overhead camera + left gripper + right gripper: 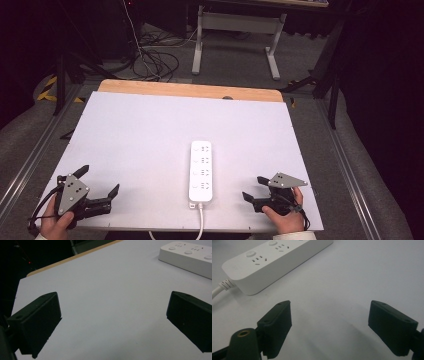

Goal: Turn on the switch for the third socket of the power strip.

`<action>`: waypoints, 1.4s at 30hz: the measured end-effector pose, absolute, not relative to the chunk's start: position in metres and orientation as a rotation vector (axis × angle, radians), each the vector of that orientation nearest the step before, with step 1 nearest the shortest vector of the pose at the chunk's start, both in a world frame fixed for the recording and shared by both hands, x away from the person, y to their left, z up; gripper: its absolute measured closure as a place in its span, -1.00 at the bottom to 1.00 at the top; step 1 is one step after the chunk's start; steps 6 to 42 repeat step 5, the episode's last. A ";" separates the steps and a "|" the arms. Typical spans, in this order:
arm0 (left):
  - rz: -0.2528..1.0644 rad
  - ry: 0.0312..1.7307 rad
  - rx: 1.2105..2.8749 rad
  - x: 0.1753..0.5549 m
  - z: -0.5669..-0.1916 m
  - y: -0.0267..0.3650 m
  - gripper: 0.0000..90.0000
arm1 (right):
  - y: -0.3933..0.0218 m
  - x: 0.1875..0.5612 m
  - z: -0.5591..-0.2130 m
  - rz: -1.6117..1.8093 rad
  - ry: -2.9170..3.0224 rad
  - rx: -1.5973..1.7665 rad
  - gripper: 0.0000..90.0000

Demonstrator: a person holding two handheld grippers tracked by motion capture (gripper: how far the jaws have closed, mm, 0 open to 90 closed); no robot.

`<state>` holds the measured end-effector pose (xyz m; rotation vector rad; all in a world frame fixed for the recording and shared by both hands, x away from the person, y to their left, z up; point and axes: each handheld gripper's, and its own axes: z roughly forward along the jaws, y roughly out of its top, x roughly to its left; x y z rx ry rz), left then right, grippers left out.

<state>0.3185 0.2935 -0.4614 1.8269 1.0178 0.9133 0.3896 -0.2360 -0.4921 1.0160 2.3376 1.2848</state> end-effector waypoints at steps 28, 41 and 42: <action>0.908 1.029 1.814 0.319 -0.461 0.295 -1.00 | -0.237 0.388 -0.490 1.293 2.313 0.996 -0.57; 0.908 1.029 1.814 0.319 -0.461 0.295 -1.00 | -0.237 0.388 -0.490 1.293 2.313 0.996 -0.57; 0.908 1.029 1.814 0.319 -0.461 0.295 -1.00 | -0.237 0.388 -0.490 1.293 2.313 0.996 -0.57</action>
